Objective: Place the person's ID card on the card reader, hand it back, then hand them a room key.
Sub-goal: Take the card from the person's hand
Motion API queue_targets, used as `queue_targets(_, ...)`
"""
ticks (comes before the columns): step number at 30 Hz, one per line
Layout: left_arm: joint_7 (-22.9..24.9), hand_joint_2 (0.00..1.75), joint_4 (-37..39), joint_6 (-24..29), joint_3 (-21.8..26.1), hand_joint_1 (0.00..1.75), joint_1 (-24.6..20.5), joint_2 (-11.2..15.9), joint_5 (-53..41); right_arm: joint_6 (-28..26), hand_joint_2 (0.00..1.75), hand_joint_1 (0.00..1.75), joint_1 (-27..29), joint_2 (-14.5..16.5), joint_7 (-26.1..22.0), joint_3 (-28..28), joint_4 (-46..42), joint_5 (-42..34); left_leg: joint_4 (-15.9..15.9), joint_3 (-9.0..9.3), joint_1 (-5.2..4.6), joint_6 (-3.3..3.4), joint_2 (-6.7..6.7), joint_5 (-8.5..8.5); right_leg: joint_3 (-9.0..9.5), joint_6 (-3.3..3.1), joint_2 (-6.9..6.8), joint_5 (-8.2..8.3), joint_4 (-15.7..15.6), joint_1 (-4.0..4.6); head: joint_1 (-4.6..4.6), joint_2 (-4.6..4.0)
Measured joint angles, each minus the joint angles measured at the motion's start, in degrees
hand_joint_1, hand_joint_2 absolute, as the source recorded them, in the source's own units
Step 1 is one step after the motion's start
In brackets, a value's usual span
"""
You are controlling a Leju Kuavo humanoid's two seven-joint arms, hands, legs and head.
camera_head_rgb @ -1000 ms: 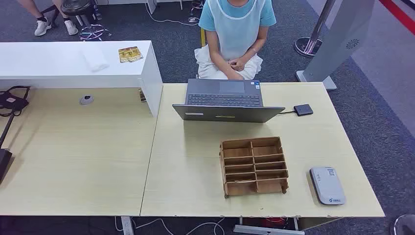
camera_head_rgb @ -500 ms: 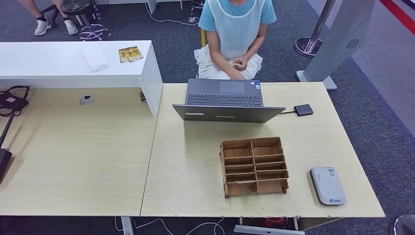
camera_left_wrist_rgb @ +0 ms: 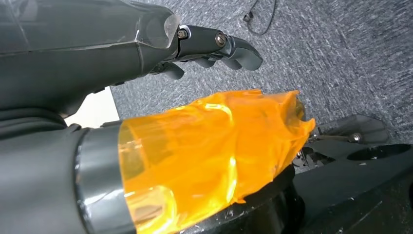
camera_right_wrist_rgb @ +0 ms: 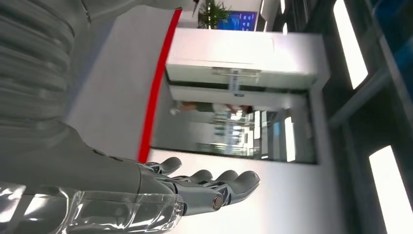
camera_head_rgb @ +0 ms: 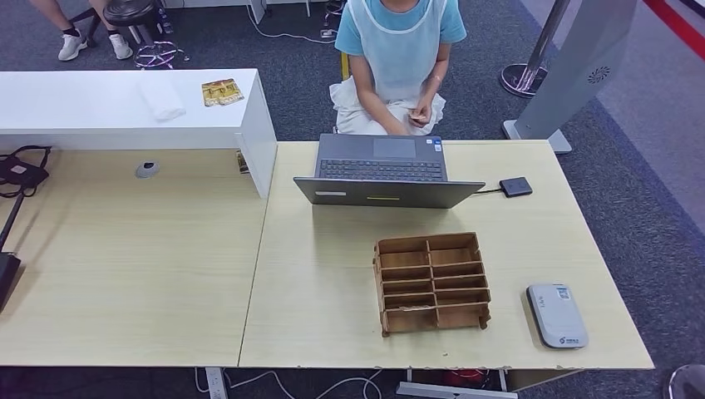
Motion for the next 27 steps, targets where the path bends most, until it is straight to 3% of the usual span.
queue_targets(2, 0.1, 0.0, 0.0, 0.2, -0.1, 0.0, 0.0, 0.1, 0.6, -0.5, 1.75, 0.0, 0.4, -2.8, 4.8, 5.5, 0.4, -4.3, 0.0, 0.0, -0.01, 0.01, 0.06, 0.0, 0.0, 0.0, 0.07, 0.02, 0.0, -0.01, -0.01, -0.01)
queue_targets(7, -0.7, 0.0, 0.0, 0.3, -0.1, 0.0, -0.2, 0.5, 1.9, 8.3, 1.75, 0.0, -0.2, -12.7, 11.7, 18.7, 4.6, -14.5, 0.0, 0.04, -0.01, 0.04, 0.09, 0.03, 0.0, 0.02, 0.06, 0.05, 0.0, -0.01, -0.03, 0.0)
queue_targets(15, -2.0, 0.0, 0.0, 0.3, -0.1, 0.0, -0.3, 1.2, 2.9, 19.2, 1.75, 0.0, -5.6, -27.8, 15.1, 30.4, 13.7, -16.8, 0.0, 0.0, -0.01, 0.08, 0.04, 0.06, -0.01, 0.03, 0.02, 0.06, 0.0, 0.0, -0.02, -0.01)
queue_targets(22, -2.1, 0.0, 0.0, 0.2, -0.1, 0.0, -0.3, 1.6, 3.3, 21.9, 1.75, 0.0, -14.4, -35.2, 15.8, 37.3, 21.8, -14.5, 0.0, 0.0, -0.01, 0.08, 0.04, 0.06, -0.01, 0.04, 0.02, 0.07, 0.0, 0.0, -0.02, -0.01)
queue_targets(27, -1.9, 0.0, 0.0, 0.0, -0.2, 0.0, -0.3, 1.8, 3.6, 23.5, 1.75, 0.0, -20.7, -37.8, 16.5, 42.0, 27.9, -13.6, 0.0, 0.0, -0.01, 0.07, 0.02, 0.07, -0.01, 0.05, 0.01, 0.07, 0.0, 0.0, -0.02, -0.01)
